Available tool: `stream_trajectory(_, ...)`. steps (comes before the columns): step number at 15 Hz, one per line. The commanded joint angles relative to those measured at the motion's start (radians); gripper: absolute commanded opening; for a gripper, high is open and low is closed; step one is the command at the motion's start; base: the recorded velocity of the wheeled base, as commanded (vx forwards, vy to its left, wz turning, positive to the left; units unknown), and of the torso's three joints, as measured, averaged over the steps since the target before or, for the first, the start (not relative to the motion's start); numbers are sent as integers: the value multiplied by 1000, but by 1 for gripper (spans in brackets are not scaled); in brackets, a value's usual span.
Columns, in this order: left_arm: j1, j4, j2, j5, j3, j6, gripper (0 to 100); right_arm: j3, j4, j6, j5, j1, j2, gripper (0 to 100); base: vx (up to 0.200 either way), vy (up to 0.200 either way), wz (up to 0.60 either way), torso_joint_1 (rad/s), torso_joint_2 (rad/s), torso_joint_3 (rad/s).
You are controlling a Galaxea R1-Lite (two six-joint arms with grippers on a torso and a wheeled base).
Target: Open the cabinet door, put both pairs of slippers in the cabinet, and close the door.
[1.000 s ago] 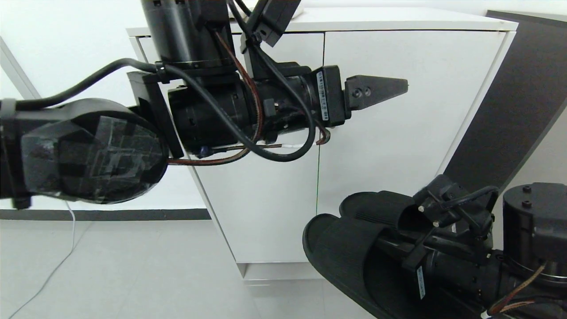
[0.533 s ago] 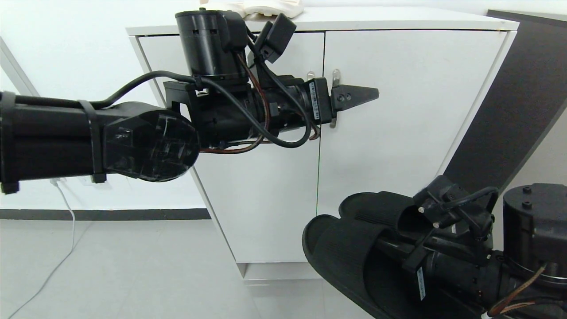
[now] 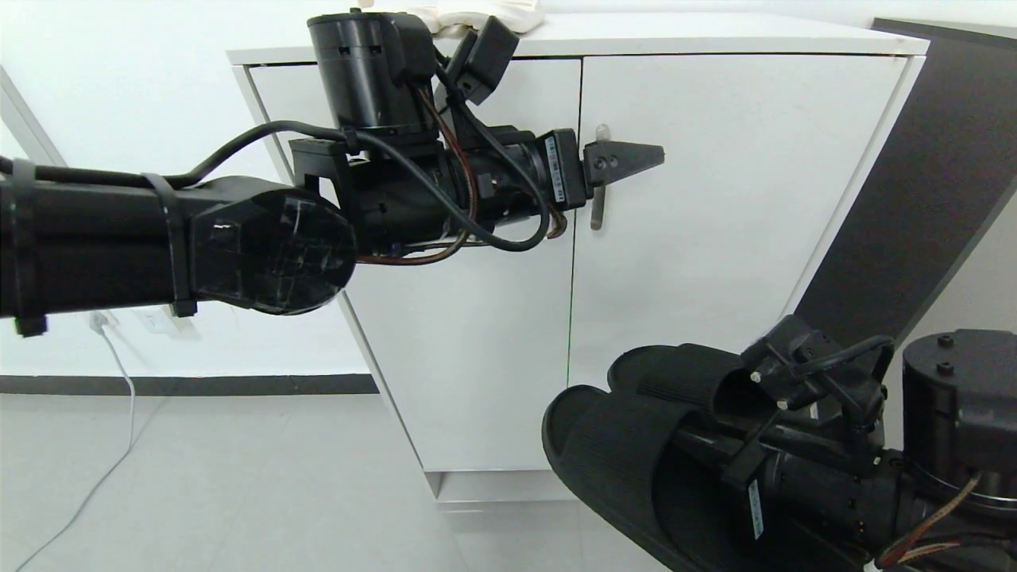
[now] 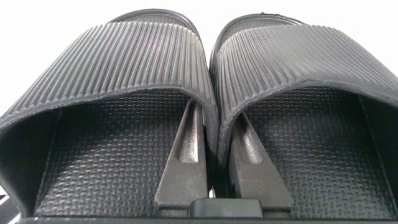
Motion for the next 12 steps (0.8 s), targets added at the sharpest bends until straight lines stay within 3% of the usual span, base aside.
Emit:
stream_trajectory(1, 4, -1, 35, 14, -34, 0, 100, 1, 0, 0, 0, 1, 0, 0, 0, 0, 0, 0, 0, 0)
stream_trajectory(10, -1, -1, 83, 36, -71, 0, 100, 1, 2, 0, -3, 1, 0, 0, 0, 0, 0, 0, 0, 0)
stream_trajectory(11, -1, -1, 81, 36, -69, 0, 0, 3, 3, 0, -3, 1, 0, 0, 0, 0, 0, 0, 0, 0)
stream_trajectory(12, -1, -3, 77, 34, -64, 0, 0, 7, 3, 0, -5, 1, 0, 0, 0, 0, 0, 0, 0, 0)
